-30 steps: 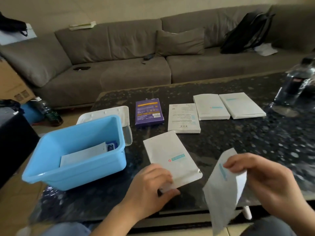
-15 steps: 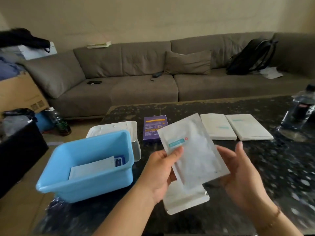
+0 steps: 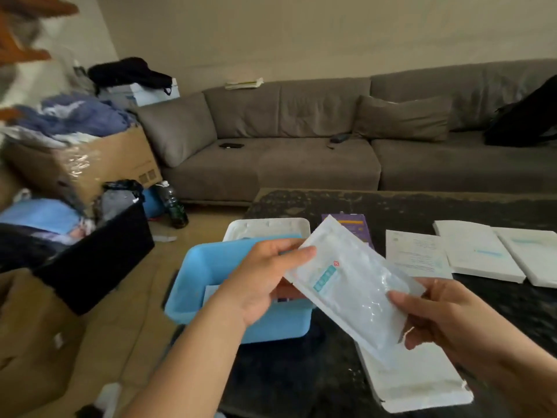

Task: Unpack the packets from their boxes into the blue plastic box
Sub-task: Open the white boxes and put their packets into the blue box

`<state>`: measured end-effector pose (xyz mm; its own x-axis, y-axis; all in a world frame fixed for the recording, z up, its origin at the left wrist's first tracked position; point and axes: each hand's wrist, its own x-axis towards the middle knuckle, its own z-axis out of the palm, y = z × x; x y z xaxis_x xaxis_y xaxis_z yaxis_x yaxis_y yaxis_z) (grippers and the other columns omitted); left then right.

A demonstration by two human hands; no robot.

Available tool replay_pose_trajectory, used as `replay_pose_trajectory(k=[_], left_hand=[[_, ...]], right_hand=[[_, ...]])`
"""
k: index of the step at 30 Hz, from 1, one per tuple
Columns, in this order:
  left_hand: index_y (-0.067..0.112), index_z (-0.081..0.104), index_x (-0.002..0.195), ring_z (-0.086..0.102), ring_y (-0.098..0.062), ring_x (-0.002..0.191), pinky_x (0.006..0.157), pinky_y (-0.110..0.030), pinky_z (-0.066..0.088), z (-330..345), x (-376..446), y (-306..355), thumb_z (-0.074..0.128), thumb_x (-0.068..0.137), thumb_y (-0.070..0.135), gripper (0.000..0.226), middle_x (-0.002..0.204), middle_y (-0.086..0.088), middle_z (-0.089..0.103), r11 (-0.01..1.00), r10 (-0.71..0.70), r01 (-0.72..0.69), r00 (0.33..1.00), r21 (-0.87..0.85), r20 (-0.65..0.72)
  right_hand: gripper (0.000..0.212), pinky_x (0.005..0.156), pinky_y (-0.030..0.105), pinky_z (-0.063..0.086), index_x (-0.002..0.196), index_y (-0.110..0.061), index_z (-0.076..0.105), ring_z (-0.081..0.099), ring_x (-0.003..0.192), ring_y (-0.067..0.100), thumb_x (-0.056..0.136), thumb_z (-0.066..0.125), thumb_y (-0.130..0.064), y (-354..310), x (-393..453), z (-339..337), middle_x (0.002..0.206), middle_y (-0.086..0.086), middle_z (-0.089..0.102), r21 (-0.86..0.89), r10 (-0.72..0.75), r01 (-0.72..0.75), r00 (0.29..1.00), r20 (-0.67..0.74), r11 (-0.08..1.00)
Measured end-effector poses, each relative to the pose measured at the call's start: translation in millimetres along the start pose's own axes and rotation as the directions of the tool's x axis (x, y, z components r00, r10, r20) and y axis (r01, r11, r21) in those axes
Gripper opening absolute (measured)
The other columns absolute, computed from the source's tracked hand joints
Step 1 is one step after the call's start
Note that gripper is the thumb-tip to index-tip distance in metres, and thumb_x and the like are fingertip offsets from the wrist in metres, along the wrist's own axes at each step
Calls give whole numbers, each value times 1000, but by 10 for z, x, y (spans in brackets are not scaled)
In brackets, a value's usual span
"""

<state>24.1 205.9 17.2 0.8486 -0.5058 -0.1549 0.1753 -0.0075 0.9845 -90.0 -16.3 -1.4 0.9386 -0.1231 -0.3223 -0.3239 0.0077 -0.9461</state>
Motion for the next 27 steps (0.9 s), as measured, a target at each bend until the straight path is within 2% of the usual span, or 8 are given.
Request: replay_pose_trajectory(k=[4, 7, 12, 17, 20, 23, 25, 27], left_hand=[[8, 76, 95, 66, -24, 81, 76, -37, 47, -517, 70, 185, 64, 92, 28, 23, 91, -11, 72, 999, 17, -13, 995, 37, -99], [-1, 75, 94, 57, -33, 88, 82, -45, 39, -851, 165, 285, 68, 87, 22, 26, 93, -20, 68, 999, 46, -47, 974, 0, -222], [10, 75, 102, 70, -24, 82, 77, -38, 55, -1379, 288, 284, 67, 89, 14, 16, 89, -12, 75, 995, -55, 26, 950, -97, -307], [16, 67, 110, 74, -17, 81, 66, -26, 57, -1747, 329, 129, 67, 89, 5, 24, 94, -6, 76, 976, 98, -19, 928, 218, -359], [21, 70, 98, 69, -7, 72, 66, -22, 54, -1809, 404, 73, 70, 87, 10, 16, 80, 4, 75, 754, 302, 12, 881, 657, -363], [25, 72, 84, 64, -5, 67, 54, -13, 48, -1726, 466, 57, 71, 84, 11, 14, 73, 10, 67, 594, 409, -37, 874, 803, -262], [21, 73, 84, 62, -6, 67, 54, -13, 46, -1638, 523, 59, 76, 81, 14, 8, 75, 8, 66, 547, 341, -100, 933, 831, -112], [24, 71, 92, 63, -6, 74, 66, -21, 51, -1555, 597, 43, 80, 80, 21, 16, 85, 9, 68, 438, 146, -109, 988, 892, 49]], right_hand=[[27, 59, 30, 57, 108, -8, 69, 73, 77, 27, 85, 65, -22, -348, 334, 291, 94, 10, 75, -134, -54, 63, 996, 67, 989], [17, 67, 36, 60, 106, -16, 69, 74, 83, 24, 91, 61, -21, -571, 649, 586, 96, 5, 75, -102, -124, 123, 992, 4, 987], [18, 61, 29, 61, 113, -21, 63, 70, 84, 17, 96, 57, -20, -708, 1144, 1112, 99, -2, 69, -214, -169, 158, 985, -33, 964], [19, 63, 35, 62, 112, -22, 58, 68, 83, 17, 96, 56, -11, -569, 1468, 1376, 97, -2, 67, -338, -150, 138, 989, -9, 931], [21, 61, 37, 62, 113, -19, 59, 68, 91, 25, 96, 56, -7, -444, 1574, 1473, 103, 6, 67, -396, -96, 86, 995, -5, 914], [19, 57, 37, 62, 105, -20, 59, 67, 87, 26, 96, 53, -3, -335, 1661, 1591, 100, 10, 66, -446, -31, 33, 999, 13, 894], [18, 60, 38, 62, 101, -20, 57, 66, 82, 27, 96, 53, -3, -281, 1715, 1643, 95, 10, 64, -498, 5, 4, 1000, 17, 867], [16, 62, 39, 62, 106, -17, 56, 67, 83, 29, 96, 53, -5, -253, 1736, 1683, 96, 10, 63, -552, 44, -27, 999, 18, 833]])
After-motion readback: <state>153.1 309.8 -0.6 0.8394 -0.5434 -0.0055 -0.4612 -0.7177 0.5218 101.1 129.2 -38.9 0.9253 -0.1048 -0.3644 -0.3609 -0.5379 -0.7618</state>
